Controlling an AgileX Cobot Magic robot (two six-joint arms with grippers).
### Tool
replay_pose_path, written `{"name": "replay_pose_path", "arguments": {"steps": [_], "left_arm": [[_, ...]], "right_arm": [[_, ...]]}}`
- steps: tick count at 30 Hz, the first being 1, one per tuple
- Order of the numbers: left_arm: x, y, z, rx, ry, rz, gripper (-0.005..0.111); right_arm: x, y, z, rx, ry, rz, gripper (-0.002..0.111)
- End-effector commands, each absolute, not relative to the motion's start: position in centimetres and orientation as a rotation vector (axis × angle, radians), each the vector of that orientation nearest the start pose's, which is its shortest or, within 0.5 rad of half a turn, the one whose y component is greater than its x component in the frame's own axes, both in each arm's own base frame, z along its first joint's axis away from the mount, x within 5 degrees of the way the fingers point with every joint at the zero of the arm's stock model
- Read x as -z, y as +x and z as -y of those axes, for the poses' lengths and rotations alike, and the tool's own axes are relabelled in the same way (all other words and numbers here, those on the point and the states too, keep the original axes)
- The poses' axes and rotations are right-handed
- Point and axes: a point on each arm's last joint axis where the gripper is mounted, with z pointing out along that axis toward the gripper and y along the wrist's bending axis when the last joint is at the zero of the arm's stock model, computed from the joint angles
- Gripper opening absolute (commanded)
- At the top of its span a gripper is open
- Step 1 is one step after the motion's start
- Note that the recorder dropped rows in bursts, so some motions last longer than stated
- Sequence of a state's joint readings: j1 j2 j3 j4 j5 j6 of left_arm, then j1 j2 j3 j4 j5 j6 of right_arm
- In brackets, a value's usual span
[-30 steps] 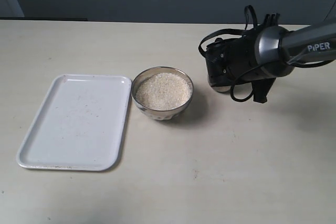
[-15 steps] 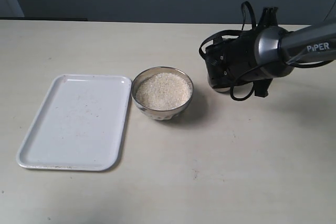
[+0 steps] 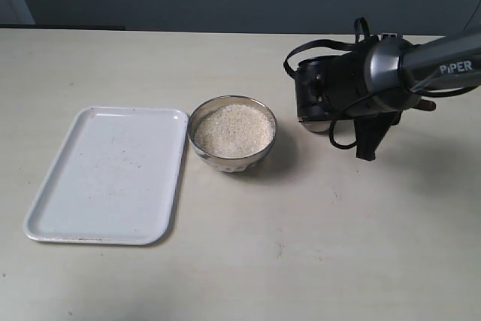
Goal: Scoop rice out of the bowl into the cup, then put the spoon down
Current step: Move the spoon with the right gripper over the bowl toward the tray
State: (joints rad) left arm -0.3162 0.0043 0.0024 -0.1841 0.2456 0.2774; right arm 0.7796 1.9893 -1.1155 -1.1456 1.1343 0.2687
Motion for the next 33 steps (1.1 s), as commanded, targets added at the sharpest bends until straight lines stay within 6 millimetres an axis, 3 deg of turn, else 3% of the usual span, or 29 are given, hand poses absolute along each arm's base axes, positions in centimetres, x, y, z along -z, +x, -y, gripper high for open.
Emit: {"name": "replay_pose_path", "arguments": {"steps": [1,7,11,15,19,21,25,28,31,33], "left_arm": [[-19.2,5.1,2.1,0.206,0.383,-1.675,0.001],[-19.2,5.1,2.1,0.206,0.383,-1.675,0.001],[-19.2,5.1,2.1,0.206,0.383,-1.675,0.001],[-19.2,5.1,2.1,0.206,0.383,-1.675,0.001],[-19.2,5.1,2.1,0.206,0.383,-1.675,0.001],[-19.2,5.1,2.1,0.206,0.383,-1.675,0.001],[-19.2,5.1,2.1,0.206,0.383,-1.675,0.001],[-19.2,5.1,2.1,0.206,0.383,-1.675,0.001],[-19.2,5.1,2.1,0.206,0.383,-1.675,0.001],[-19.2,5.1,2.1,0.206,0.383,-1.675,0.001]], "right_arm": [[-15.4,29.6,-18.9,1.325,-1.509,-2.169,-0.001],[-16.1,29.5,-19.0,1.26,-1.491,-2.182,-0.001],[-17.7,29.3,-19.0,1.202,-1.447,-2.176,-0.001],[-19.1,28.2,-19.3,0.97,-1.458,-2.251,-0.001],[-20.8,26.6,-20.5,0.588,-1.519,-2.279,-0.001],[-21.9,26.0,-21.1,0.414,-1.46,-2.283,-0.001],[-23.2,25.6,-22.0,0.279,-1.39,-2.322,-0.001],[-24.3,25.2,-24.4,0.247,-1.443,-2.243,-0.001],[-25.4,24.2,-28.9,0.187,-1.554,-2.107,-0.001],[-25.0,24.0,-31.2,0.158,-1.614,-2.078,-0.001]]}}
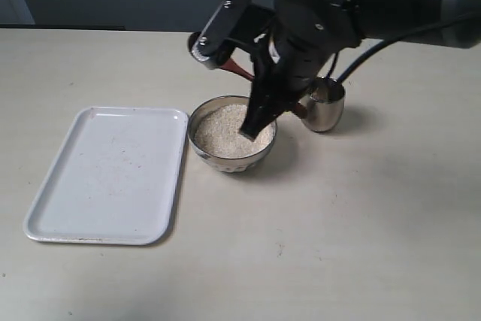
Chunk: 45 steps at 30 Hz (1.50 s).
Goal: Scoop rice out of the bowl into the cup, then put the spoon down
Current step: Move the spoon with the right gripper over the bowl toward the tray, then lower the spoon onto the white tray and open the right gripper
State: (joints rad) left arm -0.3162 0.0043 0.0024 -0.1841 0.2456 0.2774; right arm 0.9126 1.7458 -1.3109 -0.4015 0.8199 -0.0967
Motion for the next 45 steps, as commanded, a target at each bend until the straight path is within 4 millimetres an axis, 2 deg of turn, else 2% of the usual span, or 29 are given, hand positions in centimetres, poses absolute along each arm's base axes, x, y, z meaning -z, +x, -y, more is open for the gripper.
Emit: {"name": "replay_pose_path", "arguments": {"steps": [1,7,12,18,22,31,34,39,41,45], "left_arm": [[-19.2,5.1,2.1,0.206,0.383,-1.675,0.001],[-19.2,5.1,2.1,0.206,0.383,-1.675,0.001],[-19.2,5.1,2.1,0.206,0.383,-1.675,0.001],[-19.2,5.1,2.1,0.206,0.383,-1.675,0.001],[-19.2,5.1,2.1,0.206,0.383,-1.675,0.001],[-19.2,5.1,2.1,0.206,0.383,-1.675,0.001],[-19.2,5.1,2.1,0.206,0.383,-1.675,0.001],[-19.2,5.1,2.1,0.206,0.383,-1.675,0.001],[-19.2,5.1,2.1,0.206,0.383,-1.675,0.001],[-19.2,5.1,2.1,0.206,0.383,-1.675,0.001]], "right_arm": [[-24.8,24.1,-31.9,0.158,-1.626,-2.077,-0.001],[-23.4,24.8,-35.1,0.164,-1.708,-2.08,-0.001],[-22.9,24.0,-37.8,0.104,-1.763,-2.043,-0.001],[-22.7,22.8,-41.1,-0.085,-1.758,-2.038,-0.001],[-21.2,22.5,-42.6,-0.236,-1.777,-2.075,-0.001],[-15.3,22.7,-43.2,-0.175,-1.867,-2.177,-0.001],[-14.4,22.9,-43.4,-0.177,-1.864,-2.174,-0.001],[-14.5,23.0,-43.8,-0.197,-1.836,-2.142,-0.001],[-14.5,23.1,-43.9,-0.202,-1.828,-2.133,0.005],[-14.6,23.1,-43.9,-0.206,-1.823,-2.127,0.029]]}}
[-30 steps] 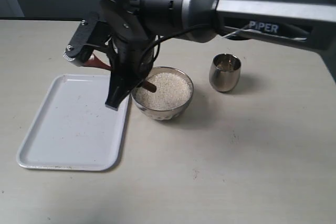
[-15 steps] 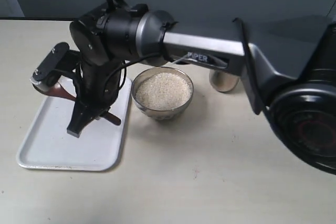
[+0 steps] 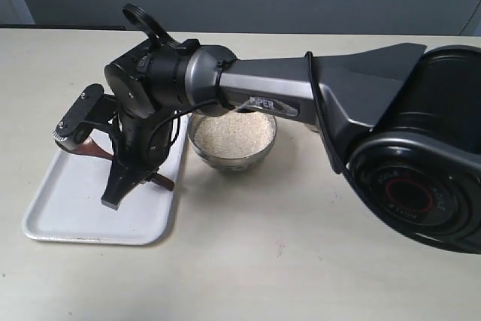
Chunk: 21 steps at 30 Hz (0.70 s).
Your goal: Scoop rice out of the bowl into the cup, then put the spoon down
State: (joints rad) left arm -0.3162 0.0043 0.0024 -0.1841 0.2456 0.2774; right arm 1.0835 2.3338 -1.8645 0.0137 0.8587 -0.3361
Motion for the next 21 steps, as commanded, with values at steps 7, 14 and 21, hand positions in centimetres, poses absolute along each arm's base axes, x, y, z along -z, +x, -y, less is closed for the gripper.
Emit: {"name": "replay_pose_path", "arguments": {"steps": [7,14,21], "left_arm": [[-19.2,5.1,2.1,0.206,0.383,-1.675,0.001],[-19.2,5.1,2.1,0.206,0.383,-1.675,0.001],[-19.2,5.1,2.1,0.206,0.383,-1.675,0.001]], "right_arm": [[-15.0,22.9,-43.5,-0.179,-1.85,-2.153,0.041],[-19.7,22.2,-41.9,-0.148,-1.878,-2.177,0.01],[-26.8,21.0,-38.9,-0.112,-1.799,-2.22,0.0]]}}
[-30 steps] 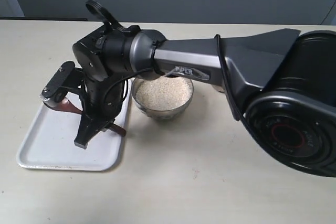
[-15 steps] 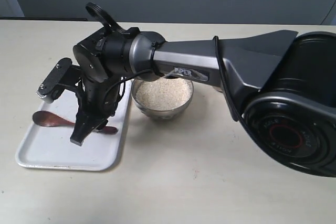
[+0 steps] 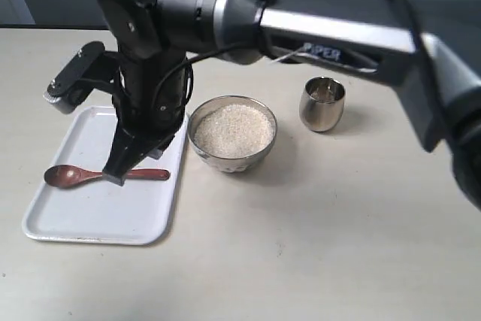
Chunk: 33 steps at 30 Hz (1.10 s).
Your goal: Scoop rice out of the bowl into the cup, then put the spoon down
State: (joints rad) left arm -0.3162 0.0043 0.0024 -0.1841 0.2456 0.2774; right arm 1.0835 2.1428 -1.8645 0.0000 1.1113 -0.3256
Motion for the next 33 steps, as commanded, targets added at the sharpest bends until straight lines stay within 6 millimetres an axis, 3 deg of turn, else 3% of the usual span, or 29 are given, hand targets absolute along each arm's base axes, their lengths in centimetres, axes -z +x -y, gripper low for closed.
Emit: {"name": "replay_pose_path", "arguments": {"steps": [1,4,10,15,18,25,30,33], "left_arm": [[-19.2,5.1,2.1,0.206,0.383,-1.675,0.001],[-19.2,5.1,2.1,0.206,0.383,-1.675,0.001],[-19.2,5.1,2.1,0.206,0.383,-1.675,0.001],[-19.2,5.1,2.1,0.206,0.383,-1.675,0.001],[-19.2,5.1,2.1,0.206,0.383,-1.675,0.001],[-19.2,5.1,2.1,0.206,0.383,-1.675,0.001],[-19.2,5.1,2.1,0.206,0.383,-1.675,0.001],[-19.2,5.1,2.1,0.206,0.383,-1.675,0.001]], "right_arm": [[-27.7,20.9,-38.4,-0.094,-1.777,-2.223,0.0],[-31.4,20.7,-36.7,-0.059,-1.676,-2.188,0.0],[-40.5,19.2,-31.4,-0.058,-1.418,-2.059,0.0],[-47.9,16.6,-24.9,-0.093,-1.187,-1.93,0.0],[-51.4,14.7,-20.6,-0.138,-1.055,-1.863,0.0],[-55.4,9.7,-14.1,-0.427,-0.979,-1.762,0.0],[-56.8,7.7,-10.2,-0.466,-0.925,-1.683,0.0],[-57.2,7.0,-8.9,-0.484,-0.905,-1.657,0.0]]}}
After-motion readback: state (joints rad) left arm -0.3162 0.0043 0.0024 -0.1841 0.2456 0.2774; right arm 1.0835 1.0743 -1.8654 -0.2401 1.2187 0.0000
